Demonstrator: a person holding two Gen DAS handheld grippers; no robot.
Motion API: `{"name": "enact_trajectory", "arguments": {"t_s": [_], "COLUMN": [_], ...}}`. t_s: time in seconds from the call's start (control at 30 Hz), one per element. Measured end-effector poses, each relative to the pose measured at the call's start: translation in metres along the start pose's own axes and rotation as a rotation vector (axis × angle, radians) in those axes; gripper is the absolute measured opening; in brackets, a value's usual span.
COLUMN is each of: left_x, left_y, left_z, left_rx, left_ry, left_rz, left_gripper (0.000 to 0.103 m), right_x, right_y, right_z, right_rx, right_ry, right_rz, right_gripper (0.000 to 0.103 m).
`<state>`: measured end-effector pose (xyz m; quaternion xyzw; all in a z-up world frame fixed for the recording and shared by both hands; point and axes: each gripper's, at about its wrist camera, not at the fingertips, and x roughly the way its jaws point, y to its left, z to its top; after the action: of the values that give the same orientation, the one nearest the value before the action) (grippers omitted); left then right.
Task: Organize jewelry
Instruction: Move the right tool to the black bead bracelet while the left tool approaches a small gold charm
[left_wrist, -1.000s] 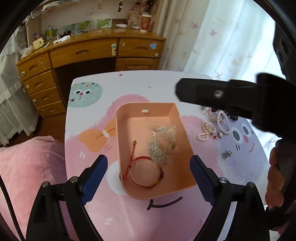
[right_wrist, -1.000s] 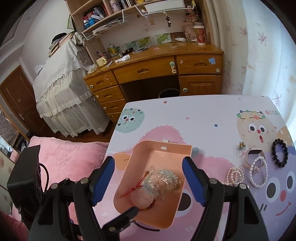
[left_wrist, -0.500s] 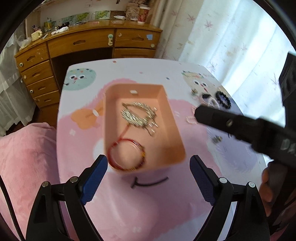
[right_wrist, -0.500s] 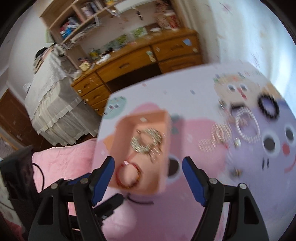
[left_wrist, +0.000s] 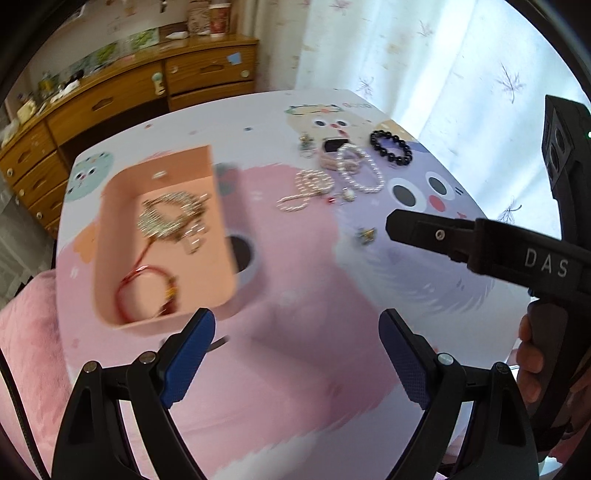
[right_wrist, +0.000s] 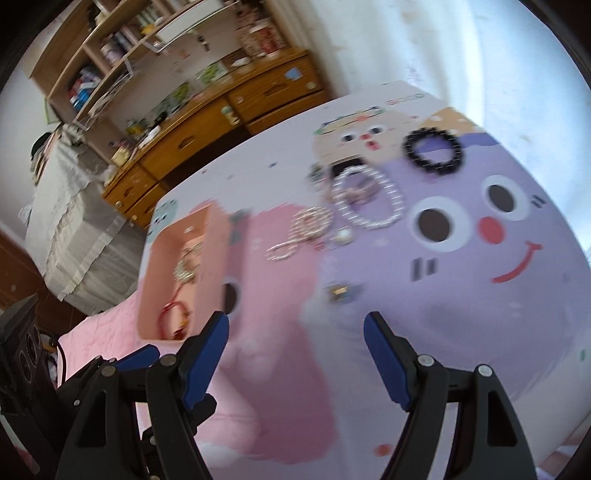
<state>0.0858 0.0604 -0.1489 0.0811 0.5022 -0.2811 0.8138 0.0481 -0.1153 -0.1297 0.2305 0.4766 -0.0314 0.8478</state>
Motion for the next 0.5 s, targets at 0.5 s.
{"name": "enact_trajectory", "arguments": {"t_s": [0.5], "left_x": [0.080], "left_y": [-0.073], "left_z": [0.047], "left_rx": [-0.072], "left_ry": [0.054], "left_rz": [0.161], "left_gripper": [0.067], "right_x": [0.026], "right_y": [-0.138], "right_z": [0.100], "right_rx": [0.154], "right_ry": [0.052], "right_rz": [-0.145], "right_gripper": [0.075]}}
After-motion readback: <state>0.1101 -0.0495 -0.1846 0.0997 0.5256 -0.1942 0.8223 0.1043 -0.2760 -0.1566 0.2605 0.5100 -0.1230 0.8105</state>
